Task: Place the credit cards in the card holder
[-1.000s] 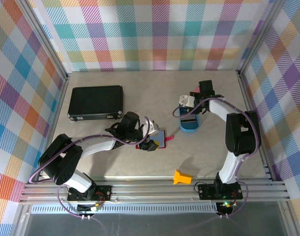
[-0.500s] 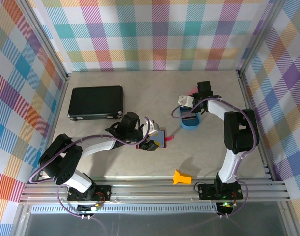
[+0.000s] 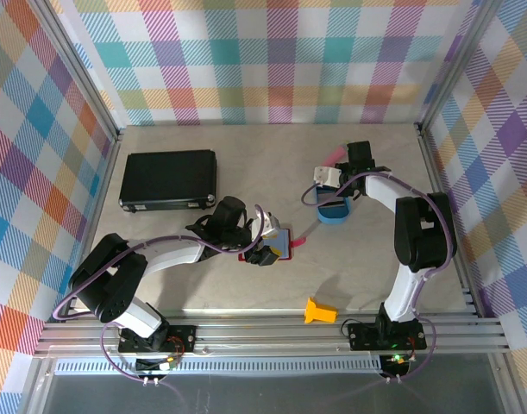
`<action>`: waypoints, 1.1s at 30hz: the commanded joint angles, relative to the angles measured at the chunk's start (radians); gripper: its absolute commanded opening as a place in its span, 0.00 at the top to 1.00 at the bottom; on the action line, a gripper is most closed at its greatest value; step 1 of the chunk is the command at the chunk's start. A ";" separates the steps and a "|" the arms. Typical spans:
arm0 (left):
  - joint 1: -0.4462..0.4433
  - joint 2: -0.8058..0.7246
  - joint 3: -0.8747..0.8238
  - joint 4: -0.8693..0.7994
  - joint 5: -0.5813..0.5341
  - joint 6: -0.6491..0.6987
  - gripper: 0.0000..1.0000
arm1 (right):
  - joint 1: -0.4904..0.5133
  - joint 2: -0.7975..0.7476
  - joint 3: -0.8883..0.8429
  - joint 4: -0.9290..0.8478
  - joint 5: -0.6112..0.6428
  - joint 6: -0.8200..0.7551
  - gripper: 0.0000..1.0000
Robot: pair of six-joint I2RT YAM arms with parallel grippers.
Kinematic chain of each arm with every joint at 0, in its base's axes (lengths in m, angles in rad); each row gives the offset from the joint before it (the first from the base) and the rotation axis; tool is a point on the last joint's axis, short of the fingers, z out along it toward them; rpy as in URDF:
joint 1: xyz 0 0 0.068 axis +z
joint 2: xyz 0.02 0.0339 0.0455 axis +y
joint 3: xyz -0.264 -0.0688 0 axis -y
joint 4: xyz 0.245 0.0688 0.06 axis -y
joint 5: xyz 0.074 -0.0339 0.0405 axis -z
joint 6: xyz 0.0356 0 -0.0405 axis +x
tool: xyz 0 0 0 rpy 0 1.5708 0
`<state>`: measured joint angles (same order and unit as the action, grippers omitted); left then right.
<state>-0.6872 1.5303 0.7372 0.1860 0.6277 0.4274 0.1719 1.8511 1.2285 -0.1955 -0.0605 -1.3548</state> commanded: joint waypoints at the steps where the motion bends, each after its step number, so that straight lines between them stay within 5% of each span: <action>1: -0.019 0.010 0.026 -0.003 0.020 0.004 0.34 | -0.001 -0.054 0.014 0.001 -0.019 0.028 0.89; 23: -0.023 0.003 0.023 0.012 0.020 -0.013 0.34 | -0.027 -0.228 -0.037 -0.188 -0.175 0.156 1.00; 28: -0.015 -0.043 -0.013 0.137 -0.018 -0.109 0.35 | -0.031 -0.414 -0.151 -0.139 -0.270 0.462 1.00; 33: 0.024 -0.097 -0.010 0.287 -0.069 -0.398 0.37 | -0.030 -0.588 -0.180 -0.158 -0.264 1.037 1.00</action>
<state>-0.6842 1.4879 0.7197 0.3351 0.5930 0.2302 0.1471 1.3350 1.0527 -0.3386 -0.2638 -0.7273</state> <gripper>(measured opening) 0.633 0.040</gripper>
